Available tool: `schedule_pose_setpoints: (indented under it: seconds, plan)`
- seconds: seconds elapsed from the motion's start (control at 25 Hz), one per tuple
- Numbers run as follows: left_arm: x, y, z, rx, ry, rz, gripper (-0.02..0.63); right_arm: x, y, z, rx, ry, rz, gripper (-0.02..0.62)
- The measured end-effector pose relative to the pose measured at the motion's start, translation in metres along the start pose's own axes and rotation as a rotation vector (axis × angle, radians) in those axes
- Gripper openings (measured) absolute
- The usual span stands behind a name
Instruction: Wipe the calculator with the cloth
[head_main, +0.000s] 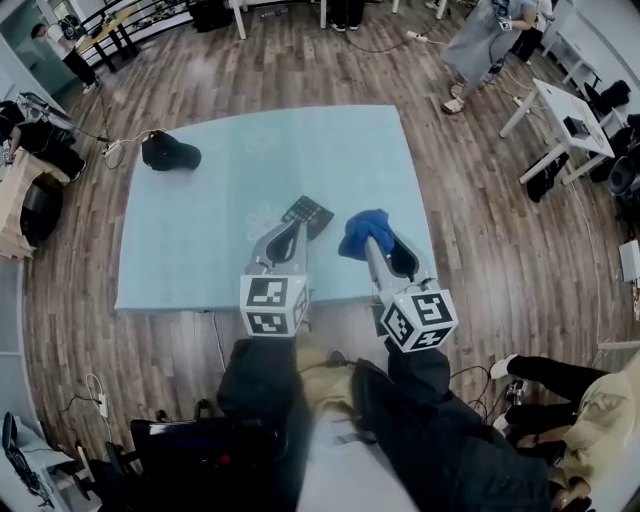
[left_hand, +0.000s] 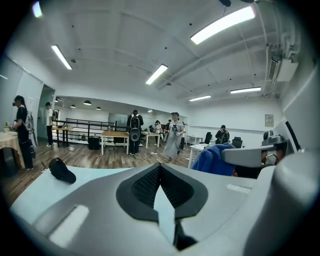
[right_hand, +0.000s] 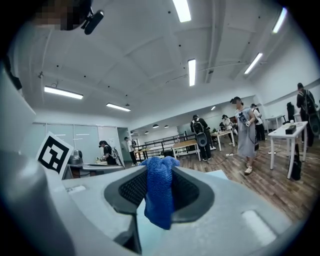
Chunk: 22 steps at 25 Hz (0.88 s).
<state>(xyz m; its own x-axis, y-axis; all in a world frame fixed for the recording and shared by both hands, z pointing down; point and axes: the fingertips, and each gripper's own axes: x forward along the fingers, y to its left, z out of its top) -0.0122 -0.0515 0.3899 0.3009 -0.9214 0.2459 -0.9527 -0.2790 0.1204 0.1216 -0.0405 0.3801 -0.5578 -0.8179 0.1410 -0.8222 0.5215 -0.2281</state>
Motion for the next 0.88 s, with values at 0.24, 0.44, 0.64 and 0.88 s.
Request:
schedule_pose_setpoints:
  seconds: [0.24,0.44,0.64,0.88]
  plan:
    - [0.046,0.039,0.017,-0.018,0.013,-0.025,0.003,0.068,-0.003,0.02,-0.019,0.009,-0.008,0.124]
    - [0.072,0.086,0.012,-0.044,0.055,-0.011,0.003,0.126,0.009,0.014,-0.032,0.055,0.002,0.124]
    - [0.092,0.116,0.003,-0.079,0.086,-0.018,0.003,0.166,0.006,0.004,-0.034,0.101,-0.007,0.124]
    - [0.113,0.146,-0.029,-0.129,0.168,0.009,0.003,0.194,-0.004,-0.022,-0.014,0.173,-0.014,0.124]
